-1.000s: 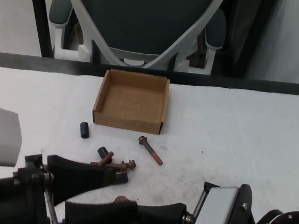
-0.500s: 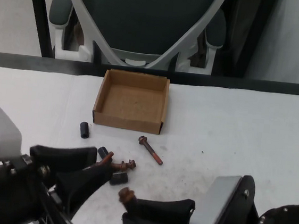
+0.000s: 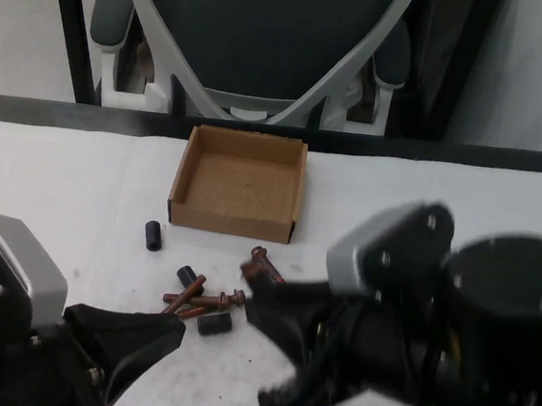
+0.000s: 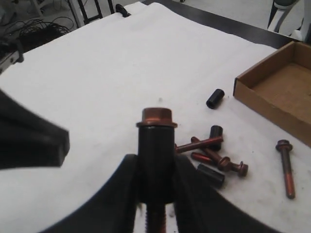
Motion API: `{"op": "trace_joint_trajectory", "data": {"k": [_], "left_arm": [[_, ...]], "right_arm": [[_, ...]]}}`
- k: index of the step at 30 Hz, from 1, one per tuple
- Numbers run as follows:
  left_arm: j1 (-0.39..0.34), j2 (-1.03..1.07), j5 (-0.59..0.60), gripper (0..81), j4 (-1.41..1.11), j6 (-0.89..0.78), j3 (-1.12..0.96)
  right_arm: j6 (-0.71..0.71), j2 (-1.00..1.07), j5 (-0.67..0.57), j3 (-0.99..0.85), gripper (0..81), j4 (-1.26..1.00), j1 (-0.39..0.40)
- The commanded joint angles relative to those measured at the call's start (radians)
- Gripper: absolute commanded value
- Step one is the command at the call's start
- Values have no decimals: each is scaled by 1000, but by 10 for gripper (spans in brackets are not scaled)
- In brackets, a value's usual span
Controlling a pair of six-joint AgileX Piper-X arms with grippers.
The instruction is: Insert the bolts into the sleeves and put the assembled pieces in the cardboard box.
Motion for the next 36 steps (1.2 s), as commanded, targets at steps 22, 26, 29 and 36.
{"op": "trace_joint_trajectory", "data": {"k": [22, 26, 29, 36], "left_arm": [[0, -4, -12, 8, 5, 70, 45], [0, -4, -12, 8, -40, 70, 68], [0, -4, -12, 8, -48, 70, 67], [0, -4, -5, 8, -48, 72, 67]], "right_arm": [[-20, 427, -203, -511, 2, 338, -245], [-20, 517, -229, -610, 2, 392, -272], [-23, 574, -230, -689, 2, 424, -288], [-28, 687, -230, -842, 2, 518, -327]]}}
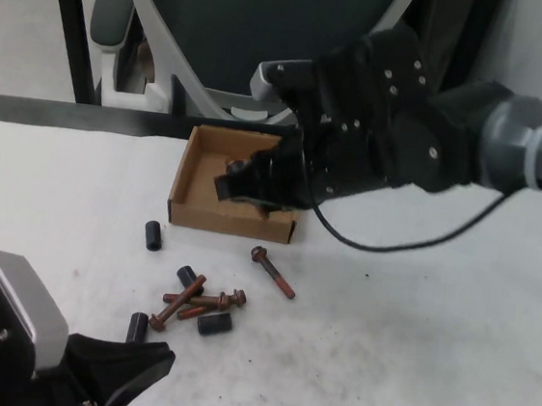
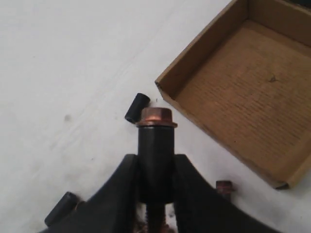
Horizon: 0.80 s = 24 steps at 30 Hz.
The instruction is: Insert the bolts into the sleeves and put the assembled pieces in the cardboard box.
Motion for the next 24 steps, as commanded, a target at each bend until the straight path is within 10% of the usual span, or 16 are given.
{"op": "trace_joint_trajectory", "data": {"k": [1, 24], "left_arm": [[0, -4, -1, 8, -14, 5, 0], [0, -4, -1, 8, -21, 8, 0]], "right_arm": [[-9, 19, -8, -43, 2, 25, -19], [-9, 330, -52, -369, 2, 150, -131]]}}
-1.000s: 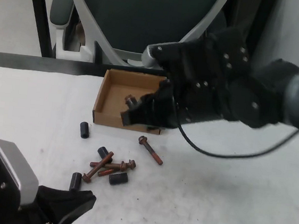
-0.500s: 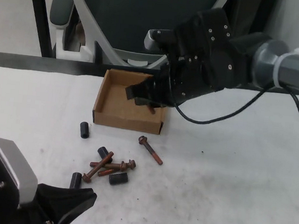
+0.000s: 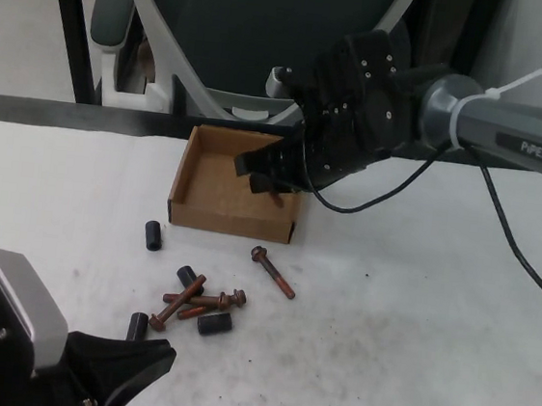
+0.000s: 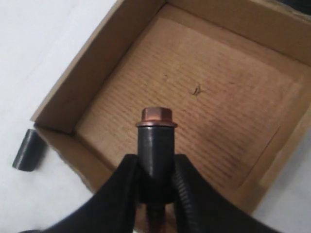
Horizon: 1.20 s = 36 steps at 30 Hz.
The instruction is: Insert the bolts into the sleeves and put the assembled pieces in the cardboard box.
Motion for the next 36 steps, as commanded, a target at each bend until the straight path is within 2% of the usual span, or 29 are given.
{"op": "trace_joint_trajectory", "data": {"k": [1, 15, 17, 22, 23, 30, 36], "left_arm": [[0, -4, -1, 8, -12, 8, 0], [0, -4, -1, 8, -12, 8, 0], [0, -4, -1, 8, -12, 8, 0], [0, -4, 9, 8, -12, 8, 0], [0, -4, 19, 8, -12, 8, 0], [0, -4, 23, 8, -12, 8, 0], [0, -4, 23, 8, -12, 14, 0]], "right_arm": [[-9, 5, -15, -27, 2, 3, -12], [-9, 67, -15, -55, 8, 61, -23], [-9, 67, -15, -55, 59, 70, -23], [4, 67, -15, -55, 356, 93, -23], [12, 67, -15, -55, 382, 96, -23], [16, 67, -15, -66, 330, 104, -23], [16, 53, -15, -115, 330, 140, -23]]}}
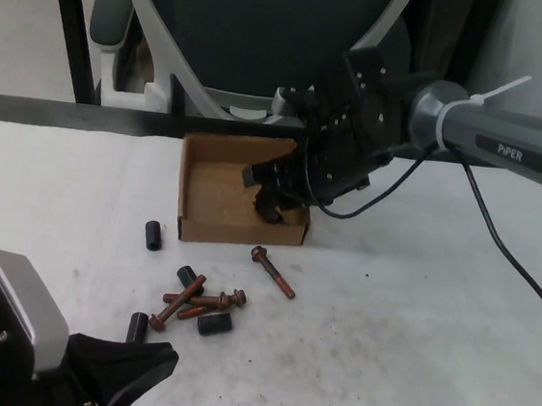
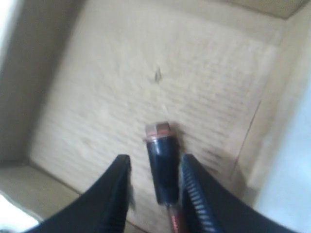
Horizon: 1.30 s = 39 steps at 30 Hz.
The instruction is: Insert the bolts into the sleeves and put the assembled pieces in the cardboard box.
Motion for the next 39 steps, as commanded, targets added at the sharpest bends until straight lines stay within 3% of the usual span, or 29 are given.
{"op": "trace_joint_trajectory", "data": {"k": [1, 10, 13, 16, 29, 39], "left_arm": [[0, -4, 8, 8, -12, 7, 0], [0, -4, 8, 8, -12, 8, 0], [0, -4, 6, 8, -12, 9, 0], [0, -4, -1, 8, -12, 17, 2], [0, -4, -1, 8, 3, 47, 3], [0, -4, -1, 8, 22, 47, 3]], "right_arm": [[0, -24, -5, -35, 330, 30, -3], [-55, -31, -9, -104, 328, 190, 5], [-101, -31, -9, -104, 204, 240, 12], [-137, -34, -5, -104, 0, 275, 24], [-200, -182, 119, -79, 2, 289, 116], [-194, -401, 131, 235, 2, 131, 126]]}}
